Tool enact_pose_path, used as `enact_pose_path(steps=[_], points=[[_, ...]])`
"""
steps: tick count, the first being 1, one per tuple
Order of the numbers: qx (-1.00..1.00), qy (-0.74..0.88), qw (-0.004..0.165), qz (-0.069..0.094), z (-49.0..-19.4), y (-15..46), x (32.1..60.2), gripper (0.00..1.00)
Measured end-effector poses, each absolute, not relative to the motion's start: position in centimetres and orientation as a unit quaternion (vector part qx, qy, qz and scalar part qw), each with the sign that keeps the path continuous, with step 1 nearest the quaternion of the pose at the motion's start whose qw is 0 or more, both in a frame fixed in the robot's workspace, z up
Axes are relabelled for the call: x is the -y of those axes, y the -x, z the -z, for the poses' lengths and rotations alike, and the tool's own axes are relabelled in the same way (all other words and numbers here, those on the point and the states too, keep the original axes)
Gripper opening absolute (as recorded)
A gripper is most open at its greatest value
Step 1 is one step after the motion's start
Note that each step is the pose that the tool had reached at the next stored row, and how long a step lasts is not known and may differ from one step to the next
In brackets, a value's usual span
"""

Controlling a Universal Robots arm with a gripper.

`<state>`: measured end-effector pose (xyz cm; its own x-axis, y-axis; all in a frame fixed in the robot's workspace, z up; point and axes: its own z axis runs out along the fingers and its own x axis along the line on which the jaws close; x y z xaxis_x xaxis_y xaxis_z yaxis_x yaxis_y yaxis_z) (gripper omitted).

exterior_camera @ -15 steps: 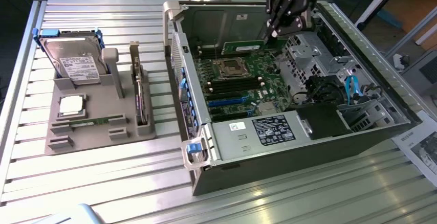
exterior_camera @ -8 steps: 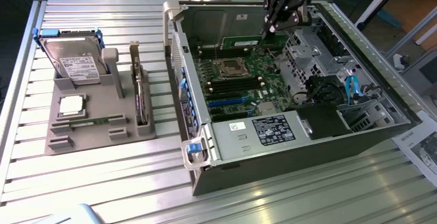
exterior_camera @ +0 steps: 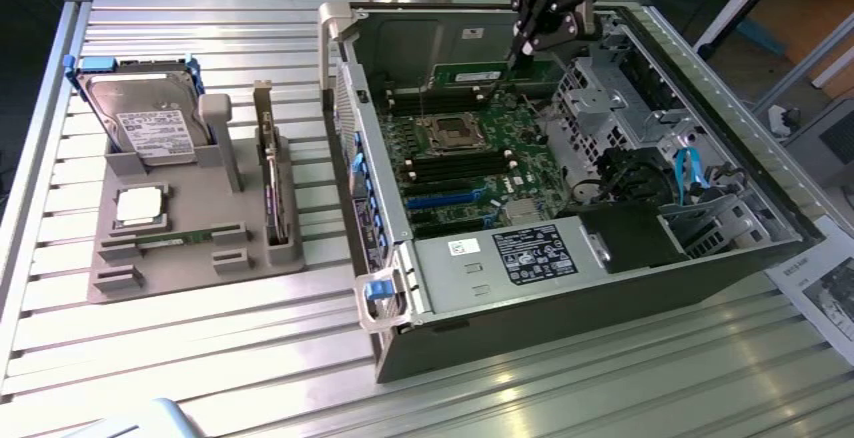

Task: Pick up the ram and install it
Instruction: 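Pick up the ram and move it above insertion slot, then insert the ram into the slot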

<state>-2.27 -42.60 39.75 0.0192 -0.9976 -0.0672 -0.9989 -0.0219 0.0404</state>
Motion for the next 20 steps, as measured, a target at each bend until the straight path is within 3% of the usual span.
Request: enact_pose_path(steps=[20], points=[[-0.699,0.714,0.009,-0.038,-39.68,2.1,41.98,0.13]])
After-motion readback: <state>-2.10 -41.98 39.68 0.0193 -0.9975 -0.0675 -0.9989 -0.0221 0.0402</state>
